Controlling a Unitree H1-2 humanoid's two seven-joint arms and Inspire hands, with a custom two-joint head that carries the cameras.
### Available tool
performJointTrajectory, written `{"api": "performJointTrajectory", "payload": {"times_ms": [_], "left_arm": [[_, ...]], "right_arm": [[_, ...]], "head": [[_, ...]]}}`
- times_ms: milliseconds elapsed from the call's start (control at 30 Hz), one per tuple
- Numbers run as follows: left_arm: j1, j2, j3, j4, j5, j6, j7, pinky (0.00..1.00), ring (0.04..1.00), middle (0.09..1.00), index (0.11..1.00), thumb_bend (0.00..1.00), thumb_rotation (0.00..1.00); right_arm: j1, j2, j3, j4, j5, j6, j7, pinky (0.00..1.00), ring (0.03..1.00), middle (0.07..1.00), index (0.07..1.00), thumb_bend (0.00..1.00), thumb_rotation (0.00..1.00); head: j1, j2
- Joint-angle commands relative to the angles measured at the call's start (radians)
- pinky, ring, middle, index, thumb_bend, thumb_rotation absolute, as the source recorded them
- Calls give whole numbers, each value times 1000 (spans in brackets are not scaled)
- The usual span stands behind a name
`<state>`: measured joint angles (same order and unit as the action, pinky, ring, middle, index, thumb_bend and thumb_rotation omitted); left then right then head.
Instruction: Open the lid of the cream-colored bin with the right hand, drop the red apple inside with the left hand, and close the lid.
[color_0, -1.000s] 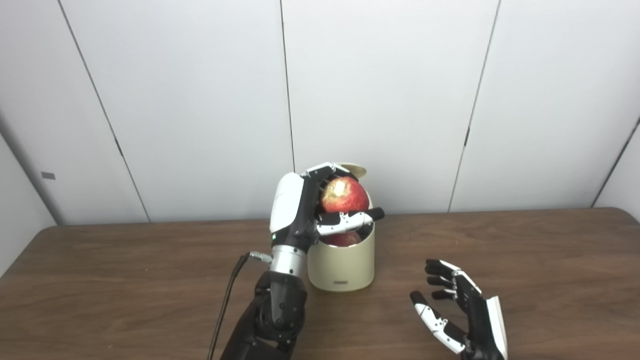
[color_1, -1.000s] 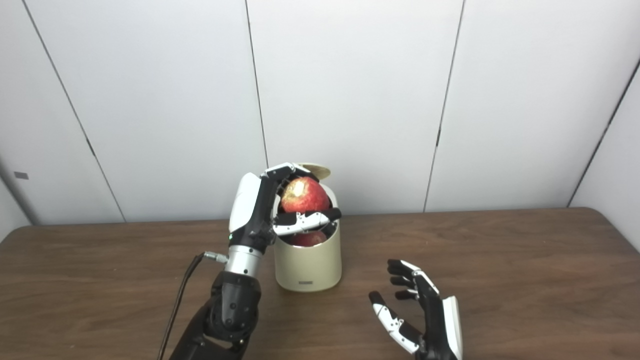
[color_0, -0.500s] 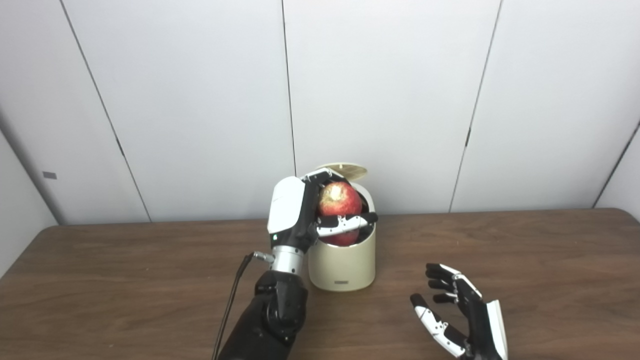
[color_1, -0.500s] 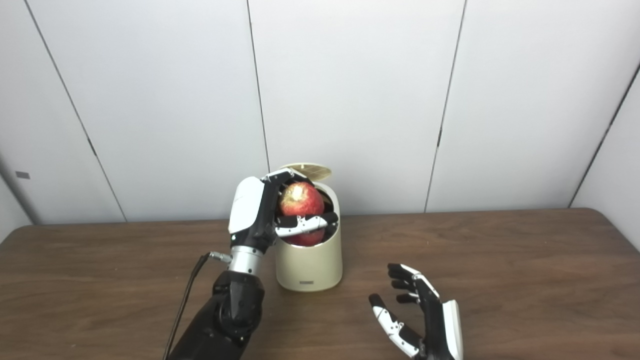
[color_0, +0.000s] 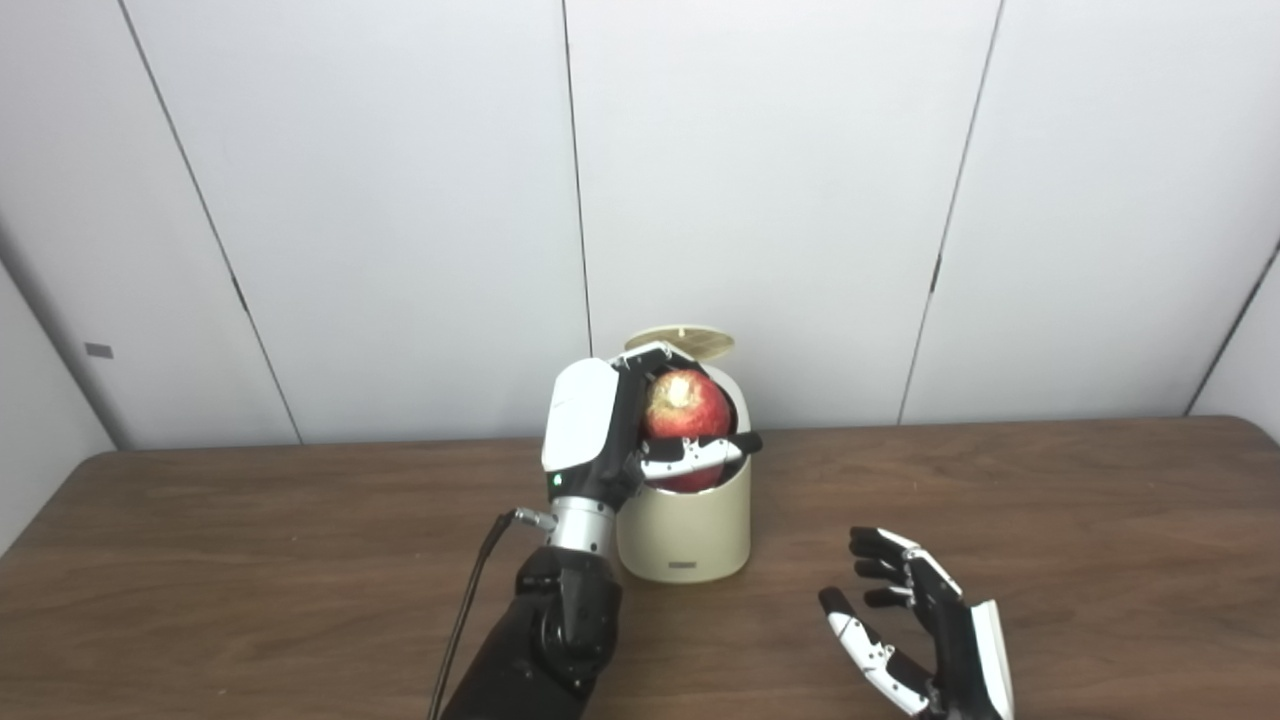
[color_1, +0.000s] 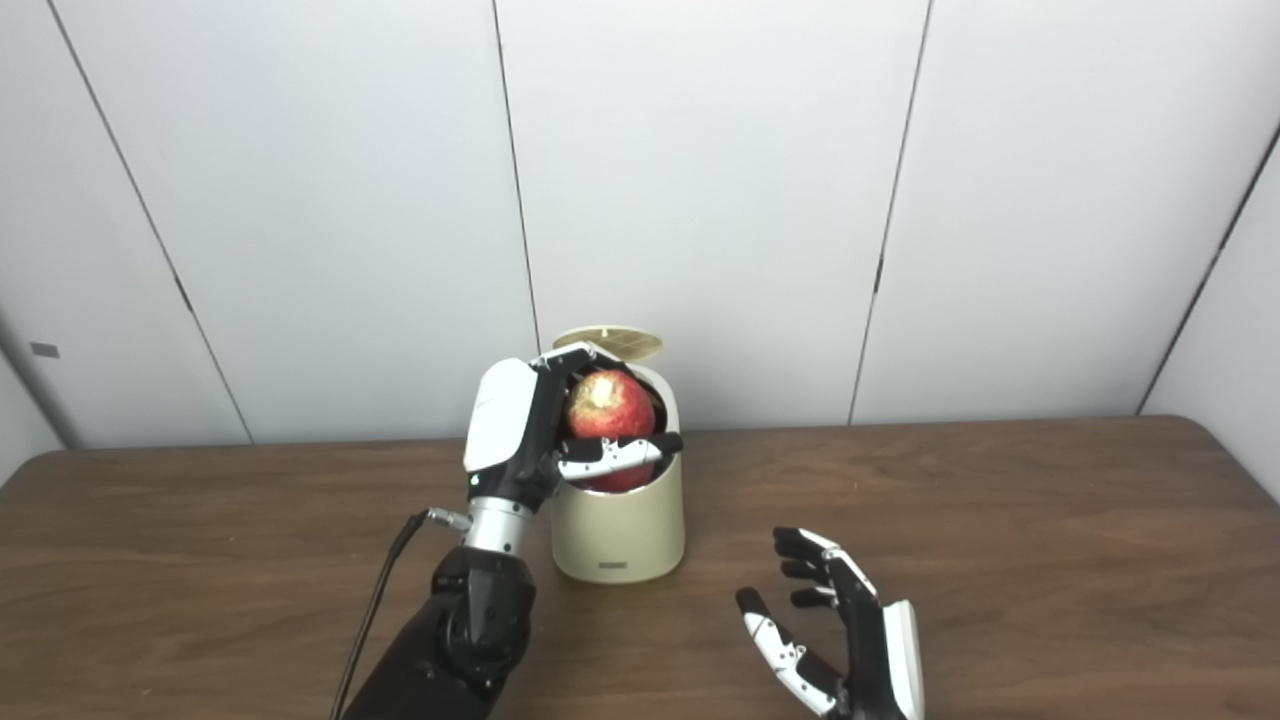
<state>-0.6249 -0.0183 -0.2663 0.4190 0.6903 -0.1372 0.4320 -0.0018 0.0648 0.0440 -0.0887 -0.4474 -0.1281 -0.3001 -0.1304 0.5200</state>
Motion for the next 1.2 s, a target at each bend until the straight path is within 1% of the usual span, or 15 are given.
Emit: {"api": "performJointTrajectory", "payload": {"times_ms": [0,33,67,100,133,200,300,467,633,733,767,833,933,1033,1167], "left_arm": [[-33,3,-3,-52,-13,-35,-4,325,415,488,506,513,0],[-27,5,-4,-63,-20,-41,-13,328,417,482,501,518,0],[-22,6,-5,-71,-24,-45,-20,338,425,491,494,519,32],[-18,7,-6,-76,-27,-47,-24,352,436,503,513,804,95],[-14,9,-9,-80,-24,-51,-24,357,440,507,519,901,117],[-9,15,-14,-83,-15,-54,-23,367,447,522,528,981,178],[-5,18,-15,-86,-11,-49,-25,379,457,536,541,1000,200],[-2,26,-19,-87,11,-43,-17,396,481,567,577,1000,237],[-3,26,-24,-81,54,-26,5,444,548,644,629,1000,238],[-10,29,-32,-60,96,-32,51,451,564,662,637,1000,186],[-16,33,-37,-47,112,-38,73,451,565,663,637,987,163],[-31,40,-46,-15,145,-39,114,452,569,660,636,921,82],[-50,51,-63,35,195,-33,181,453,576,650,626,889,17],[-62,60,-75,70,214,-37,227,460,598,651,628,886,32],[-66,67,-82,81,215,-45,253,468,617,671,654,908,68]], "right_arm": [[-9,7,6,-14,4,-38,-12,566,684,712,702,235,303],[-9,6,7,-15,1,-35,-11,565,684,711,701,233,300],[-9,6,8,-18,2,-28,-7,564,683,712,703,228,297],[-9,6,8,-20,3,-23,-5,565,683,713,705,225,295],[-8,5,8,-22,0,-17,-3,566,684,713,706,225,294],[-8,4,9,-23,-1,-14,0,575,688,717,708,223,293],[-8,0,9,-16,10,-31,0,576,687,717,710,226,263],[-4,2,10,-22,9,-26,1,575,686,718,711,229,259],[-1,4,10,-29,12,-17,7,579,689,719,710,230,248],[1,3,11,-31,13,-17,10,577,687,719,712,231,240],[2,3,11,-32,12,-16,10,576,686,718,712,230,232],[3,3,12,-34,8,-16,9,573,683,716,713,229,220],[7,4,14,-36,10,-17,11,574,683,717,714,229,211],[9,5,14,-39,15,-17,13,574,684,717,714,231,213],[7,4,13,-31,22,-27,12,577,685,716,712,230,218]], "head": [[-1,1],[-1,1],[0,1],[0,0],[2,0],[3,-1],[2,0],[2,2],[6,-4],[7,-4],[7,-4],[7,-4],[9,-11],[13,-13],[14,-15]]}}
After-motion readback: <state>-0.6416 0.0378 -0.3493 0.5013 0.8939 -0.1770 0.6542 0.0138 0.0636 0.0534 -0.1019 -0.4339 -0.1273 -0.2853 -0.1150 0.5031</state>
